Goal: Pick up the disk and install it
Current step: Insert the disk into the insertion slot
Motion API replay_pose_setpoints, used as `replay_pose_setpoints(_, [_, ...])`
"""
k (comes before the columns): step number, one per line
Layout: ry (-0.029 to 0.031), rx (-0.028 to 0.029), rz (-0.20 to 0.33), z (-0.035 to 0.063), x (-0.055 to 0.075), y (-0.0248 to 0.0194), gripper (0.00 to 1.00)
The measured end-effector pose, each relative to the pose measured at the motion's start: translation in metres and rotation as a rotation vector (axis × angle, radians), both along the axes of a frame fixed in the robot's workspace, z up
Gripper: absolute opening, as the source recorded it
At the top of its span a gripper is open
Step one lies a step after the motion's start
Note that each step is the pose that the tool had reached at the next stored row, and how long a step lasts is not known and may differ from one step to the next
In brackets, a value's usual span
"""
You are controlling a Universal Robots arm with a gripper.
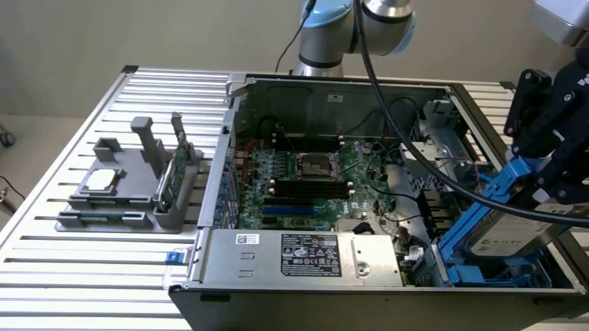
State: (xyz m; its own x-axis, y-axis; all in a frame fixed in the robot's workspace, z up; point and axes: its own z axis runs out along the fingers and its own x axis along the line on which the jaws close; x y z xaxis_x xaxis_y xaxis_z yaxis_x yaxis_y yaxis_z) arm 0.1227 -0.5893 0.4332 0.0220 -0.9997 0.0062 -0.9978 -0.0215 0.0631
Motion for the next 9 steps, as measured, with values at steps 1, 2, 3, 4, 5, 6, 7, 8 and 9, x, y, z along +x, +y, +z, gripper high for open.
replay_pose_setpoints(1, [0.0000, 0.0001, -0.001, -0.0002, 0.0000, 0.0006, 0.33])
replay_pose_setpoints(2, [0.0000, -0.0001, -0.002, -0.0002, -0.0001, 0.0011, 0.33])
replay_pose_setpoints(3, [0.0000, -0.0001, -0.003, -0.0004, -0.0001, 0.0015, 0.33])
replay_pose_setpoints(4, [0.0001, 0.0001, -0.003, -0.0009, -0.0001, 0.0017, 0.33])
replay_pose_setpoints(5, [0.0000, 0.0001, -0.004, -0.0014, -0.0002, 0.0017, 0.33])
replay_pose_setpoints(6, [0.0000, -0.0001, -0.004, -0.0020, -0.0002, 0.0018, 0.33])
replay_pose_setpoints(7, [0.0000, -0.0002, -0.004, -0.0028, -0.0003, 0.0018, 0.33])
replay_pose_setpoints(8, [0.0000, -0.0002, -0.005, -0.0036, -0.0004, 0.0018, 0.33])
replay_pose_setpoints(9, [0.0000, -0.0001, -0.005, -0.0046, -0.0005, 0.0018, 0.33])
